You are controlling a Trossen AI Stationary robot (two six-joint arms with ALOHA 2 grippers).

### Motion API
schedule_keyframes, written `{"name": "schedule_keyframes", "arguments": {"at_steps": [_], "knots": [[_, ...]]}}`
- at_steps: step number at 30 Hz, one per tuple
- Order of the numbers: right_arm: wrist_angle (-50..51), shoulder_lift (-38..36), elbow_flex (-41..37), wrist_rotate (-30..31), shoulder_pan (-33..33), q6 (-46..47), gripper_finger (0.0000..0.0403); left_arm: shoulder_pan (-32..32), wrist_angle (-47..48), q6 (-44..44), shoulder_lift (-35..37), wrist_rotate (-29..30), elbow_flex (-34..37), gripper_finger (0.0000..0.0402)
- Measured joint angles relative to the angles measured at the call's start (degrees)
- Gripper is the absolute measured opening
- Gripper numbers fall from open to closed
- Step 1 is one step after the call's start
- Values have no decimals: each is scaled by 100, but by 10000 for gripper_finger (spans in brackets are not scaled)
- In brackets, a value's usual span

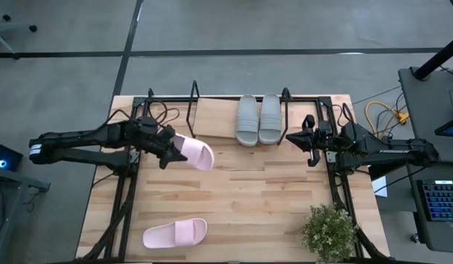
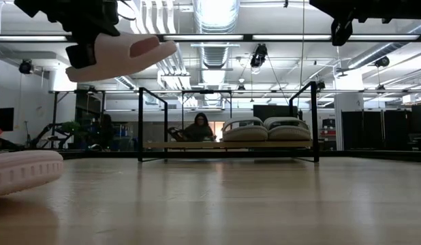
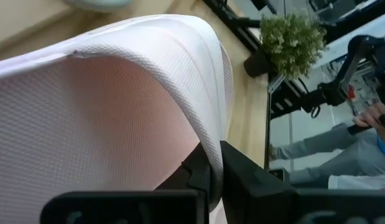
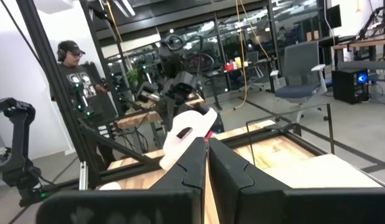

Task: Pick and place slides into the shelf
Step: Put the top pink slipper on the shelf

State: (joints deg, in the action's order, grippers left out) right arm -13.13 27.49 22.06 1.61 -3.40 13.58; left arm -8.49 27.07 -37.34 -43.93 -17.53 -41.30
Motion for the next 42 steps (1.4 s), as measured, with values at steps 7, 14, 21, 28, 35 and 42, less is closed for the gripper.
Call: {"name": "schedule_keyframes", "arguments": {"at_steps": [7, 14, 21, 28, 35, 42], "knots": [[-198, -9, 0, 0, 0, -2, 8, 4, -1028, -1, 5, 122, 0, 0], [-277, -7, 0, 177, 0, 26, 8, 4, -2350, 200, -197, 775, 4, 0], [-405, -2, 0, 1010, -1, 307, 9, -1, -3023, 503, -578, 1081, 1, 0], [-674, -2, 0, 1054, 0, 414, 37, 4, -3844, 522, -887, 1240, -109, 0], [-737, 35, 0, 1060, 0, 595, 110, 0, -5367, 531, -1321, 1702, -81, 0], [-1081, 165, 0, 1002, 0, 595, 182, 0, -6853, 480, -1910, 2001, -100, 0]]}}
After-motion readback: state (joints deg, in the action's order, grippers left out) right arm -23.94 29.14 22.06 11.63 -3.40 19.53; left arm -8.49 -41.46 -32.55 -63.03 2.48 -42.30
